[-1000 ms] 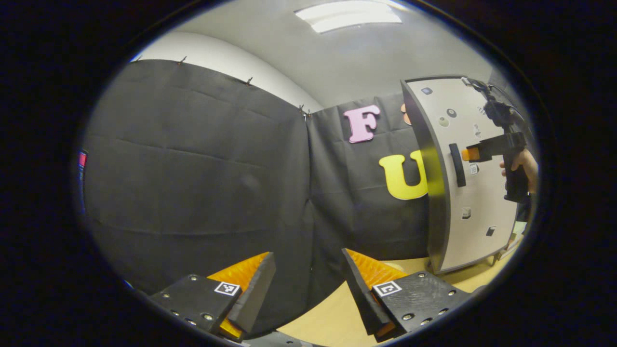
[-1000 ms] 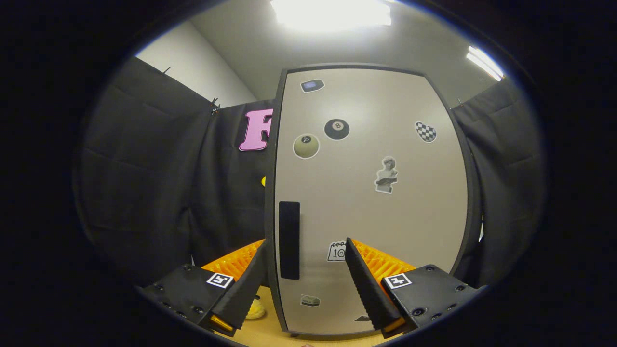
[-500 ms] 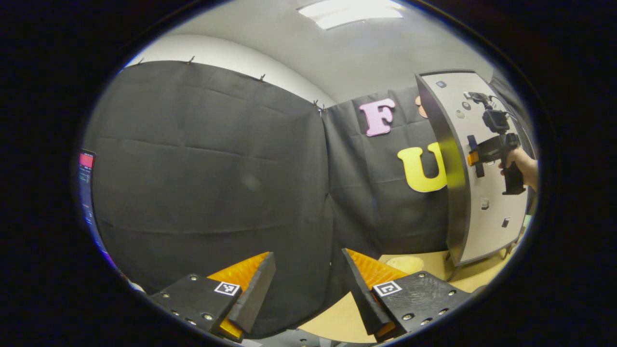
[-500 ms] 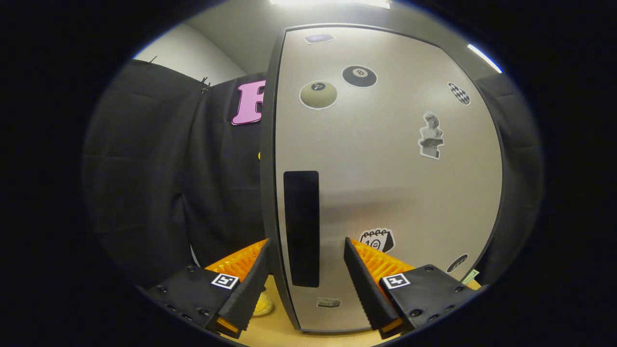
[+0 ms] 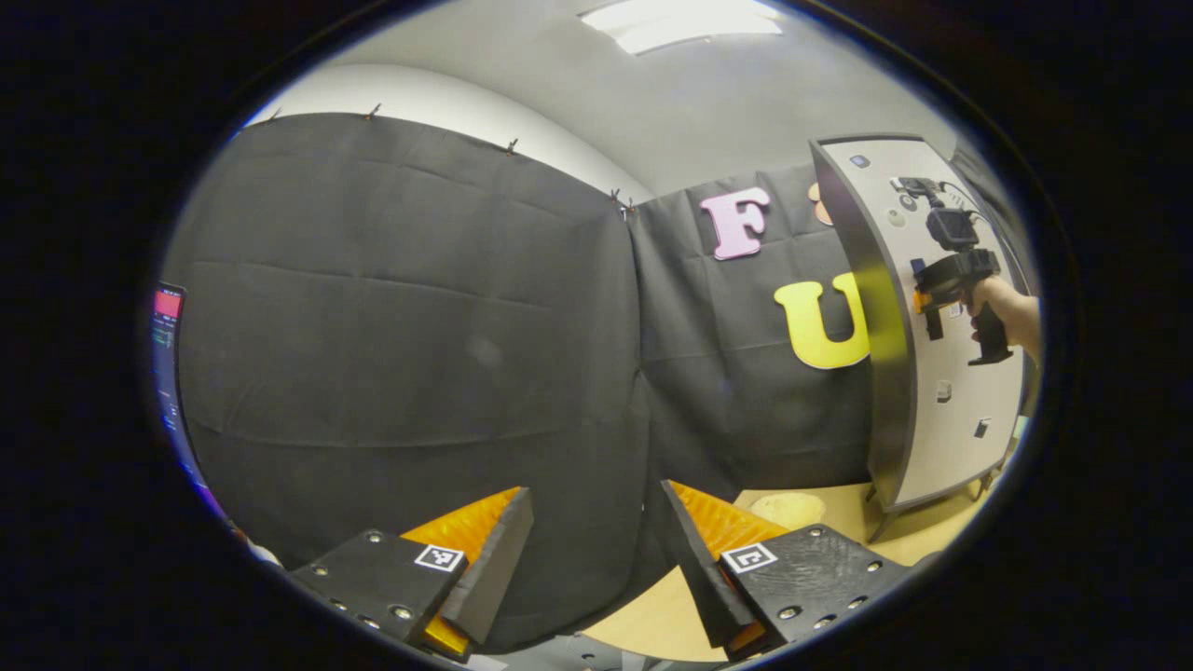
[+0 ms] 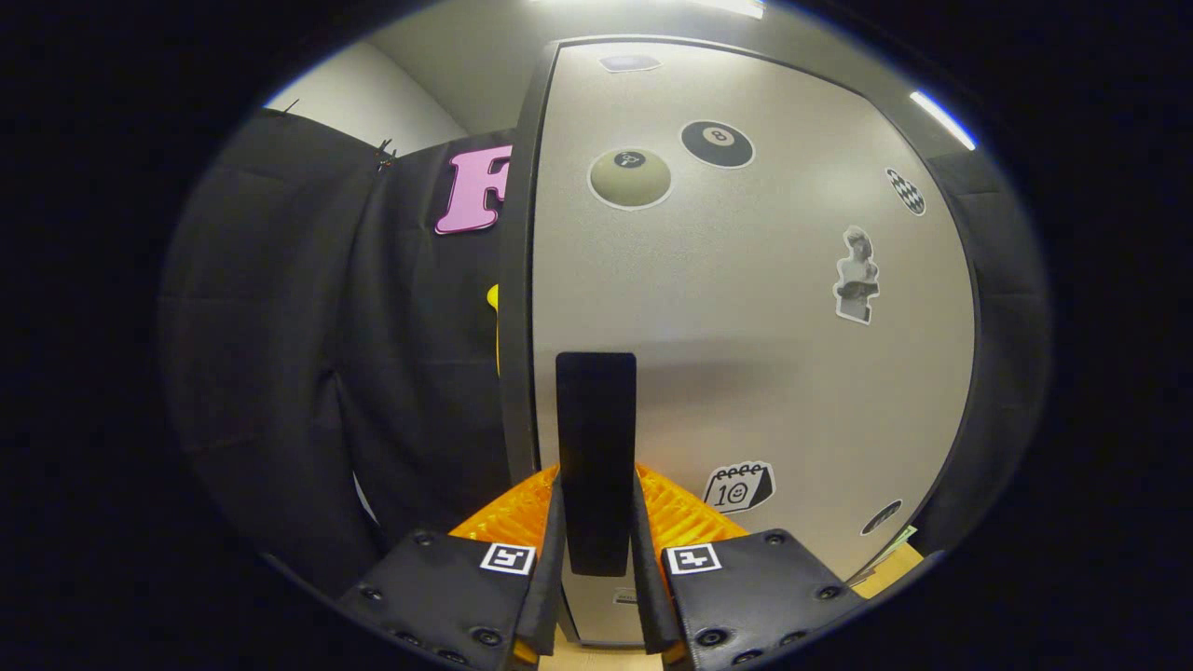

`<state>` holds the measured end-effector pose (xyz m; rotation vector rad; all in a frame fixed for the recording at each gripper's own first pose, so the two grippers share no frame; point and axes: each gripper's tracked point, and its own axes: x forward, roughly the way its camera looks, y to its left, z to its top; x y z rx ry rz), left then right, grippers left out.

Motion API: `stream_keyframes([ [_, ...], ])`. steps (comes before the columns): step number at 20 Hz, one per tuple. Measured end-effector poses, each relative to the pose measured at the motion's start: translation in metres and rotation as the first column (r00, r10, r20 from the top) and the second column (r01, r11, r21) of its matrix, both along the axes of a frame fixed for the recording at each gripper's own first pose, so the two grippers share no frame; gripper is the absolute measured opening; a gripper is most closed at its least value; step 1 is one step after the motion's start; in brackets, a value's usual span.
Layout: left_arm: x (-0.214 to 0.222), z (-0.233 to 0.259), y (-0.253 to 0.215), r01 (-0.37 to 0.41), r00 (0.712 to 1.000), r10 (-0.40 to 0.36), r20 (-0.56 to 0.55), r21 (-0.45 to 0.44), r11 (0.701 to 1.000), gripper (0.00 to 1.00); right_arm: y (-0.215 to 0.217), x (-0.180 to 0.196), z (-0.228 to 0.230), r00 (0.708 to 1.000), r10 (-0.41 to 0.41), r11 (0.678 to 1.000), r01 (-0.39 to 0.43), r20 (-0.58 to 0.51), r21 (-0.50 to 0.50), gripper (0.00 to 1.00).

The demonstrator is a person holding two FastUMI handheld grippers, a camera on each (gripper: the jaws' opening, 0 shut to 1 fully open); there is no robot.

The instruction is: Open the cabinet door with the right hand, grasp the bottle in the cabinet with the left hand and place it on the coaster, then close the cabinet door with the right hand.

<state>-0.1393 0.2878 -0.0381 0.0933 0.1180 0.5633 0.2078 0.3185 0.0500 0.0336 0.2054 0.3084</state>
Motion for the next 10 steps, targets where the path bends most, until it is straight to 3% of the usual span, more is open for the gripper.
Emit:
stream_keyframes([
  [1, 0.002, -0.001, 0.0, 0.006, 1.0, -0.006, 0.002, -0.002, 1.0, 0.82, 0.0, 0.0, -0.001, 1.0, 0.011, 1.0, -0.011, -0.006, -0.01, 0.26],
  [2, 0.004, -0.001, 0.0, 0.014, 1.0, -0.014, 0.003, -0.003, 1.0, 0.82, -0.001, -0.003, 0.001, 1.0, 0.016, 1.0, -0.016, -0.005, 0.002, 0.29],
  [3, 0.008, -0.001, -0.001, 0.022, 1.0, -0.022, 0.005, -0.004, 1.0, 0.82, -0.001, -0.003, -0.001, 0.999, 0.03, 1.0, -0.03, -0.013, -0.007, 0.18],
  [7, 0.027, 0.003, -0.013, 0.075, 0.997, -0.075, 0.024, -0.005, 0.997, 0.82, -0.005, -0.016, 0.001, 0.996, 0.082, 0.997, -0.082, -0.024, 0.008, 0.18],
  [10, 0.04, 0.004, -0.028, 0.136, 0.99, -0.136, 0.04, -0.015, 0.991, 0.82, -0.014, -0.046, 0.011, 0.992, 0.124, 0.992, -0.123, -0.026, 0.02, 0.18],
])
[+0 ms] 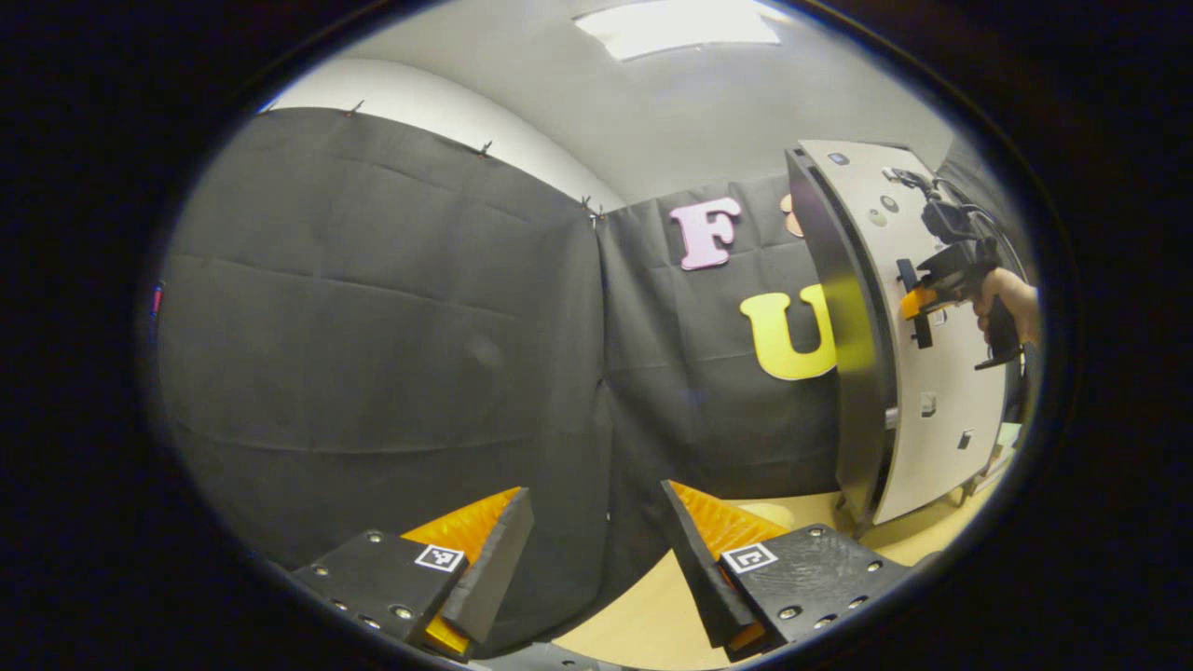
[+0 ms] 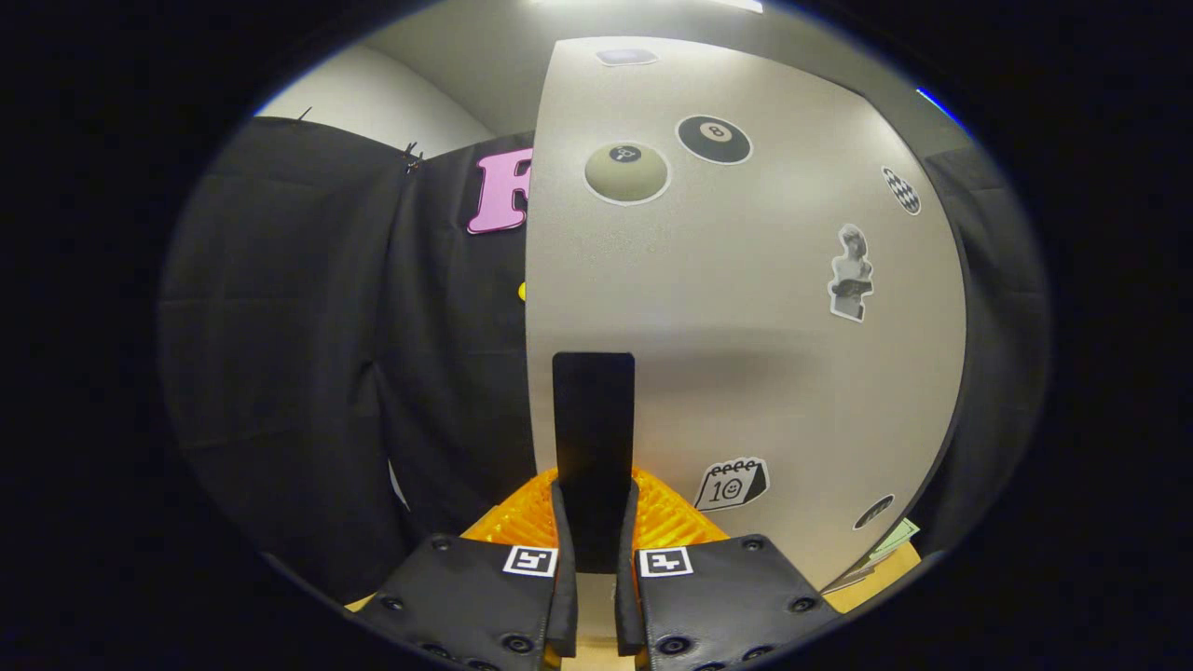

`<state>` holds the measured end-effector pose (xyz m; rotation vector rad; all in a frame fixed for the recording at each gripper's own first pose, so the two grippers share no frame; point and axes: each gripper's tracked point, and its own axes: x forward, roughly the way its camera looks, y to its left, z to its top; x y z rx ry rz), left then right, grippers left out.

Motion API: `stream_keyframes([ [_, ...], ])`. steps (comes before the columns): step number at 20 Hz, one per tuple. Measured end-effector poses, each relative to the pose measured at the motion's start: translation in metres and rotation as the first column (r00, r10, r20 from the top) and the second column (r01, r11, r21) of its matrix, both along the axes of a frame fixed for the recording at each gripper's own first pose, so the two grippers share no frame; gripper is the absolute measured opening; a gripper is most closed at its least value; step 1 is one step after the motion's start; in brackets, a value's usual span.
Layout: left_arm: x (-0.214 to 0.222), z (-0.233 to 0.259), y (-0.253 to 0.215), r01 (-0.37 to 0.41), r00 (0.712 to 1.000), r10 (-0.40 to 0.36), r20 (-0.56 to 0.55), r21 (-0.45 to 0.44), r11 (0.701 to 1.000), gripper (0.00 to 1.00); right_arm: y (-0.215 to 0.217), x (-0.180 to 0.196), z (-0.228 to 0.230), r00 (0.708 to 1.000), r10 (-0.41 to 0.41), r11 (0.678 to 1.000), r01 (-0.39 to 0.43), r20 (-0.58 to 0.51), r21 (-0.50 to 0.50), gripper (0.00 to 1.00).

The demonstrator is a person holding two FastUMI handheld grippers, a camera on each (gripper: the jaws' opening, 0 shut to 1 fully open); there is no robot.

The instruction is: Open the cabinet door with the right hand, grasp the bottle in the cabinet with the left hand and place it on the coaster, then close the cabinet door with the right hand.

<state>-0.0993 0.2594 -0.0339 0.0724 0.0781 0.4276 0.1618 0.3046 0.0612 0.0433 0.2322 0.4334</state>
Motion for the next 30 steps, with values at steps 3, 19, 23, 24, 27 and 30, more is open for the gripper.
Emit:
stream_keyframes([
  [3, 0.013, -0.001, -0.022, 0.065, 0.998, -0.065, 0.0, -0.02, 0.998, 0.82, -0.015, -0.022, 0.002, 0.999, 0.036, 0.999, -0.036, -0.005, 0.01, 0.18],
  [19, 0.033, 0.039, -0.208, 0.271, 0.961, -0.27, 0.058, -0.012, 0.963, 0.82, -0.084, -0.081, 0.013, 0.979, 0.204, 0.979, -0.204, 0.008, 0.025, 0.17],
  [23, 0.035, 0.038, -0.24, 0.306, 0.951, -0.304, 0.06, -0.038, 0.951, 0.82, -0.105, -0.088, 0.014, 0.977, 0.214, 0.977, -0.214, 0.004, 0.025, 0.17],
  [24, 0.036, 0.037, -0.249, 0.316, 0.948, -0.313, 0.058, -0.041, 0.948, 0.82, -0.109, -0.089, 0.013, 0.977, 0.214, 0.976, -0.214, 0.005, 0.028, 0.17],
  [27, 0.037, 0.04, -0.273, 0.342, 0.939, -0.339, 0.058, -0.048, 0.938, 0.82, -0.123, -0.093, 0.014, 0.978, 0.207, 0.978, -0.207, 0.008, 0.023, 0.17],
  [30, 0.037, 0.043, -0.296, 0.371, 0.928, -0.369, 0.06, -0.046, 0.927, 0.82, -0.138, -0.101, 0.015, 0.981, 0.194, 0.981, -0.195, 0.014, 0.021, 0.17],
])
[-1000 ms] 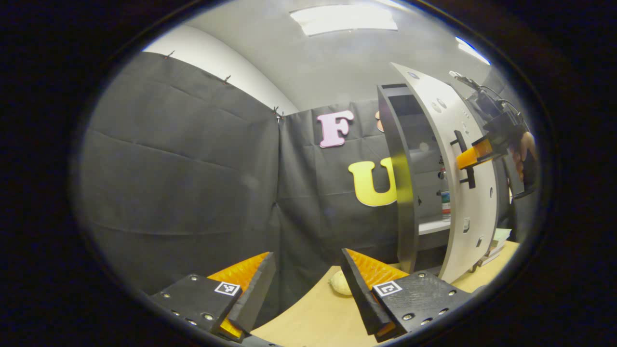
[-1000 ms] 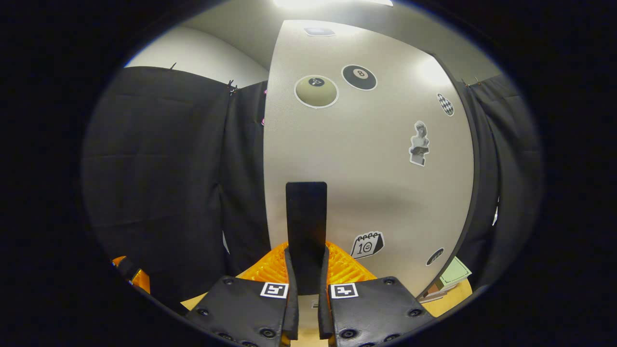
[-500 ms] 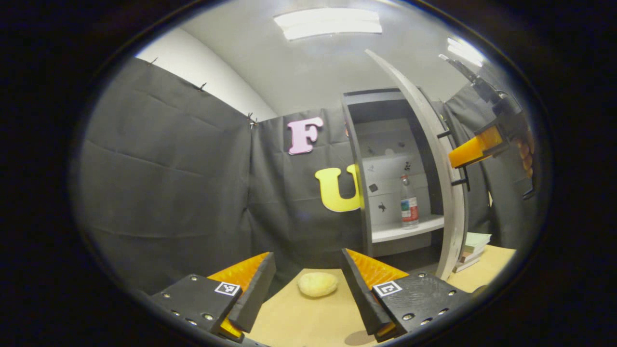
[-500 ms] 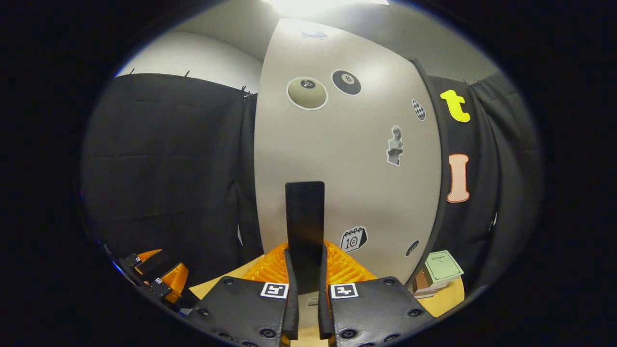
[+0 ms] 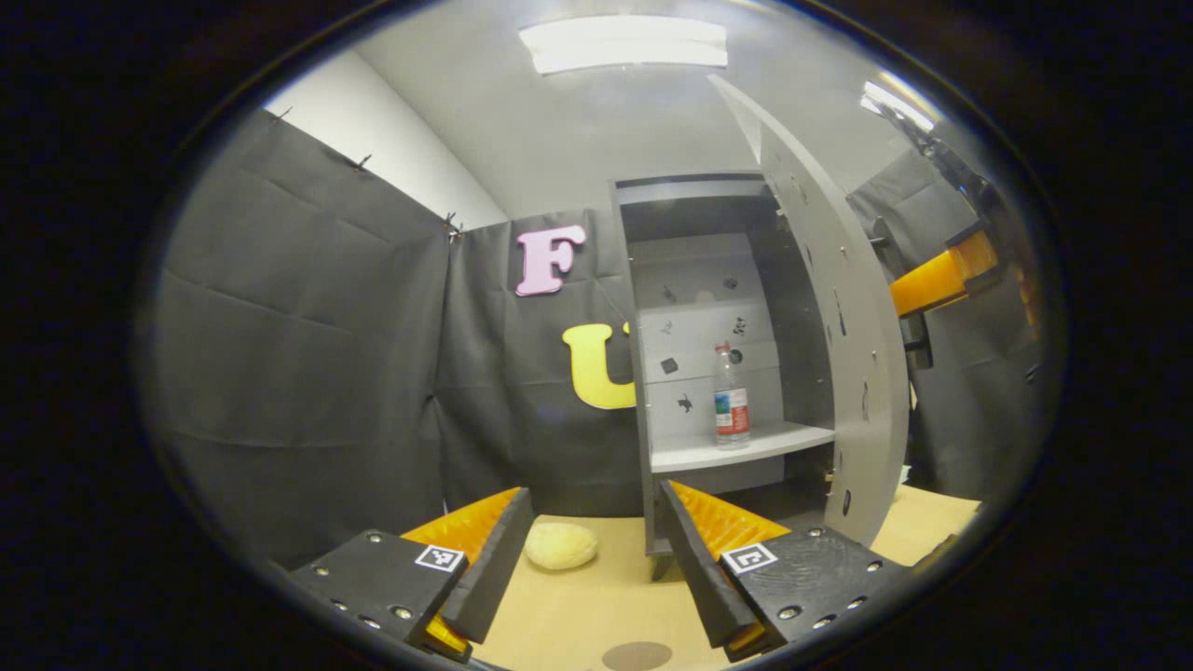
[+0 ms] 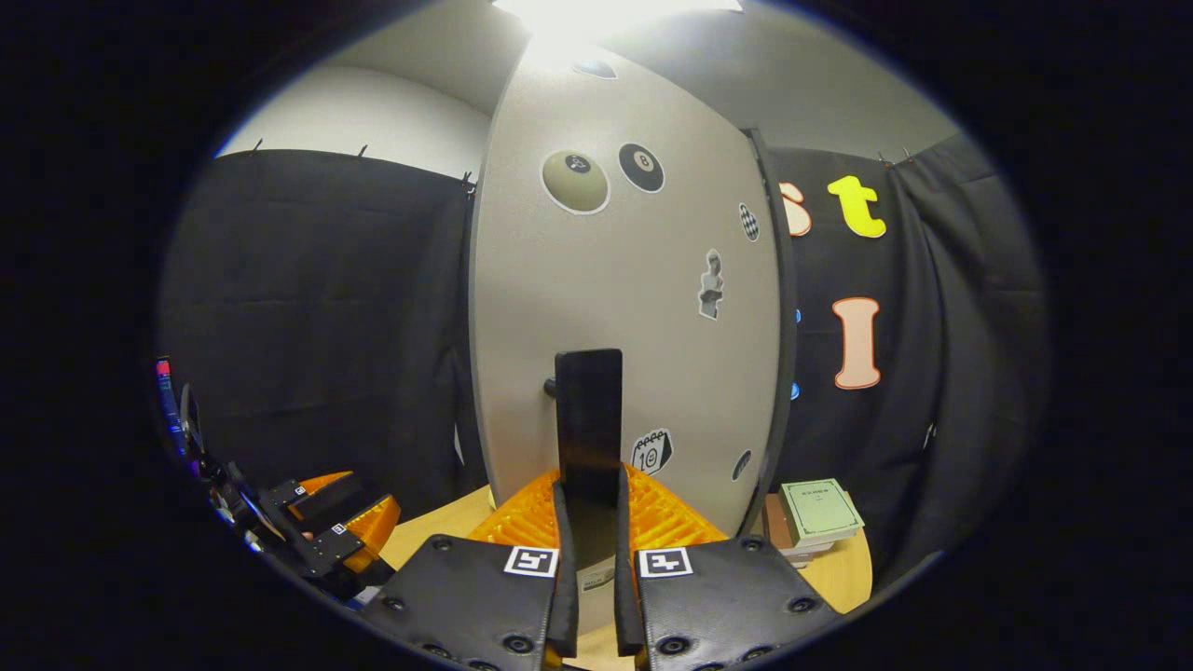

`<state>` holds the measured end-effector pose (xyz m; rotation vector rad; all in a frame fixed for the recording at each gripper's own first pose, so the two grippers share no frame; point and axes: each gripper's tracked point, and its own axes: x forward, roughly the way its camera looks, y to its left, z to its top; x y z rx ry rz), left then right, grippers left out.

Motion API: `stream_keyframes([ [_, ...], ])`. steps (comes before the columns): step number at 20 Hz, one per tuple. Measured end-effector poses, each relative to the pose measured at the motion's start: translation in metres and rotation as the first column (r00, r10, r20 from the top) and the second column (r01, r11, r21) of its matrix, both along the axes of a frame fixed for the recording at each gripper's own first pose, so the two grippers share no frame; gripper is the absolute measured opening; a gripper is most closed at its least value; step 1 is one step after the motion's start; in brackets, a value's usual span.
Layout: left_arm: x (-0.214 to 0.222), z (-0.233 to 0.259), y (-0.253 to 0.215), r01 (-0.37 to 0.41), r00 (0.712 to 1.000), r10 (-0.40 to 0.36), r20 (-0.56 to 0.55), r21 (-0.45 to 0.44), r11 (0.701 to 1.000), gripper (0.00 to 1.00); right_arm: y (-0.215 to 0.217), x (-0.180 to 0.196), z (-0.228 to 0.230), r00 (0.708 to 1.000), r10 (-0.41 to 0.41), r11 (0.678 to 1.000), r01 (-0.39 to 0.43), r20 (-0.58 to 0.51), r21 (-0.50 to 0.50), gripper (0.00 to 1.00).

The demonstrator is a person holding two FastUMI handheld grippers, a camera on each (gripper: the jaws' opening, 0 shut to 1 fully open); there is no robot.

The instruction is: Open the cabinet door with the right hand, grasp the bottle in the cabinet with the left hand and place it on the coaster, then close the cabinet door with the right hand.

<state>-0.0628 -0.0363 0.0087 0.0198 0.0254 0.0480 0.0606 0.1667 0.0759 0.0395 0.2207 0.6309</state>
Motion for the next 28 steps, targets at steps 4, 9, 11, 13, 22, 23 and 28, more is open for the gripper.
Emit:
stream_keyframes([
  [4, -0.01, 0.002, -0.025, 0.024, 1.0, -0.024, -0.002, -0.005, 1.0, 0.82, -0.019, 0.0, -0.001, 0.999, -0.034, 0.999, 0.034, 0.012, -0.011, 0.17],
  [9, -0.02, 0.007, -0.059, 0.046, 0.999, -0.046, -0.001, -0.01, 0.999, 0.82, -0.068, 0.009, 0.001, 0.989, -0.138, 0.988, 0.142, 0.06, -0.068, 0.17],
  [11, -0.023, 0.01, -0.074, 0.056, 0.998, -0.056, 0.002, -0.009, 0.998, 0.82, -0.095, 0.019, -0.002, 0.98, -0.184, 0.979, 0.19, 0.073, -0.077, 0.17],
  [13, -0.026, 0.014, -0.088, 0.063, 0.998, -0.063, 0.008, -0.007, 0.998, 0.82, -0.121, 0.028, -0.003, 0.967, -0.241, 0.966, 0.247, 0.081, -0.075, 0.16],
  [22, -0.019, 0.036, -0.137, 0.137, 0.991, -0.137, 0.013, 0.004, 0.991, 0.82, -0.157, -0.003, 0.005, 0.977, -0.209, 0.973, 0.205, 0.029, 0.106, 0.17],
  [23, -0.01, 0.038, -0.142, 0.151, 0.988, -0.151, 0.014, 0.001, 0.989, 0.82, -0.172, -0.003, 0.008, 0.969, -0.242, 0.966, 0.237, 0.043, 0.1, 0.16],
  [28, 0.042, 0.043, -0.156, 0.2, 0.98, -0.199, 0.014, -0.023, 0.98, 0.82, -0.236, 0.003, 0.01, 0.917, -0.394, 0.916, 0.386, 0.058, 0.107, 0.29],
])
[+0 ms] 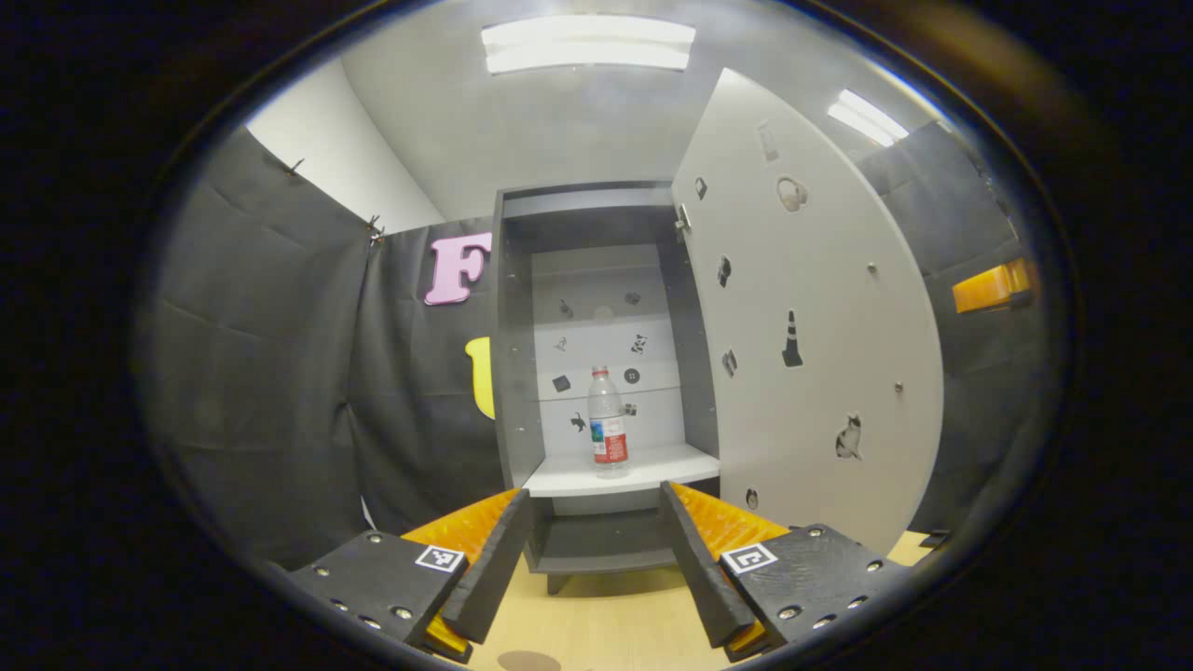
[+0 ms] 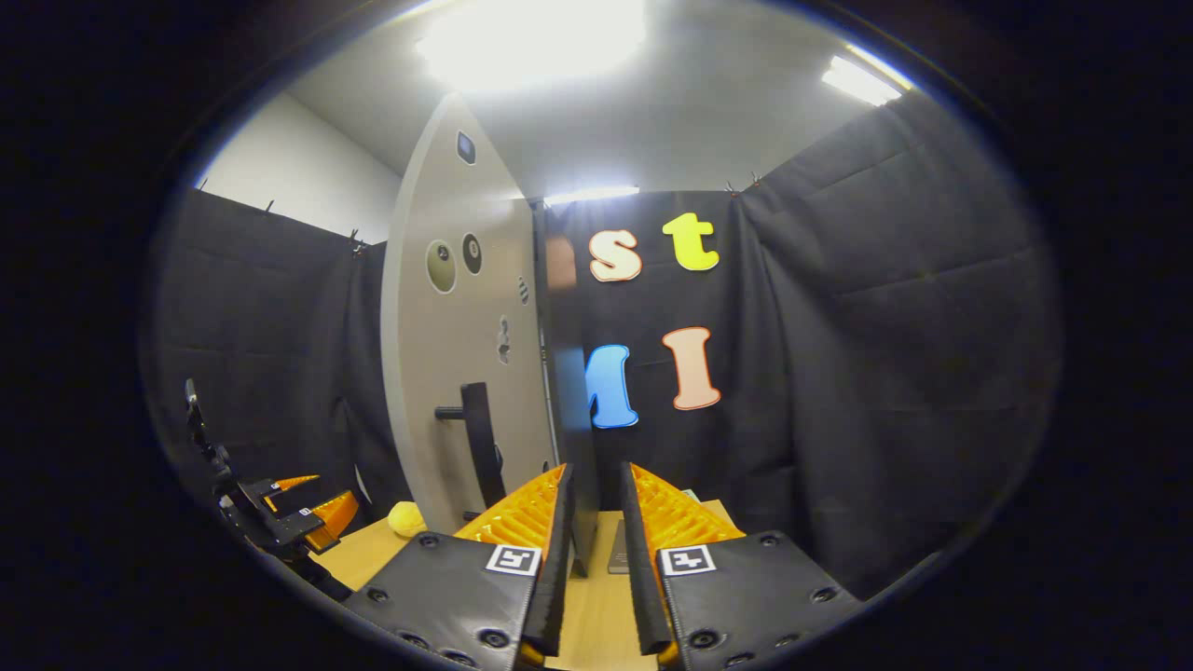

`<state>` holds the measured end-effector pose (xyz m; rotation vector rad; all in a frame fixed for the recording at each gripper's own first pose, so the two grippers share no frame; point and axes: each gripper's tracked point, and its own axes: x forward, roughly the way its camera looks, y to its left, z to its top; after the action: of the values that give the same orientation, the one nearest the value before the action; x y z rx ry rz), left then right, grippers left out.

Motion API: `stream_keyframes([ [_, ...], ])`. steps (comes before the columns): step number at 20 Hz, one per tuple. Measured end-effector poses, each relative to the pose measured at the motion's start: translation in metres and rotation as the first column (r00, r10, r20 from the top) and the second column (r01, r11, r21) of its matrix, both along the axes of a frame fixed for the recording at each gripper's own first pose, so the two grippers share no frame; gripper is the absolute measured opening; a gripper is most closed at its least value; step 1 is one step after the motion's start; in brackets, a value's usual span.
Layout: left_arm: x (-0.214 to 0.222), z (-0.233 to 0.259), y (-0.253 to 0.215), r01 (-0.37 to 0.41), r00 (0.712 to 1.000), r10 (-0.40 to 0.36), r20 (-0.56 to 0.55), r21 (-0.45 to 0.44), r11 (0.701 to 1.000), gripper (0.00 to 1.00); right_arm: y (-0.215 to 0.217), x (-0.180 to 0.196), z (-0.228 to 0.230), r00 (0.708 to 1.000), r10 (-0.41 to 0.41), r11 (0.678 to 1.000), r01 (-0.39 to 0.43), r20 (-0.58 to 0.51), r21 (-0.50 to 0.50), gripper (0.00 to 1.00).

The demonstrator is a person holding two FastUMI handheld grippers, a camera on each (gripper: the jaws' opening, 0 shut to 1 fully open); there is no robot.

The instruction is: Open the cabinet door with the right hand, grasp the bottle in the cabinet with the left hand and place it on the coaster, then close the cabinet door with the right hand.

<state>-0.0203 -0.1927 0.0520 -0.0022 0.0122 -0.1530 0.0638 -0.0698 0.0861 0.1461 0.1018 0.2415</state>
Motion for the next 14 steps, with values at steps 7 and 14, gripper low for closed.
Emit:
stream_keyframes([
  [7, 0.106, 0.007, -0.02, 0.082, 0.997, -0.082, 0.0, -0.005, 0.997, 0.84, -0.04, 0.004, -0.012, 0.988, -0.156, 0.983, 0.155, 0.002, -0.1, 0.98],
  [14, 0.21, -0.012, -0.038, 0.133, 0.989, -0.136, -0.061, -0.045, 0.99, 0.84, -0.047, 0.016, -0.031, 0.963, -0.265, 0.957, 0.256, -0.047, -0.133, 0.98],
])
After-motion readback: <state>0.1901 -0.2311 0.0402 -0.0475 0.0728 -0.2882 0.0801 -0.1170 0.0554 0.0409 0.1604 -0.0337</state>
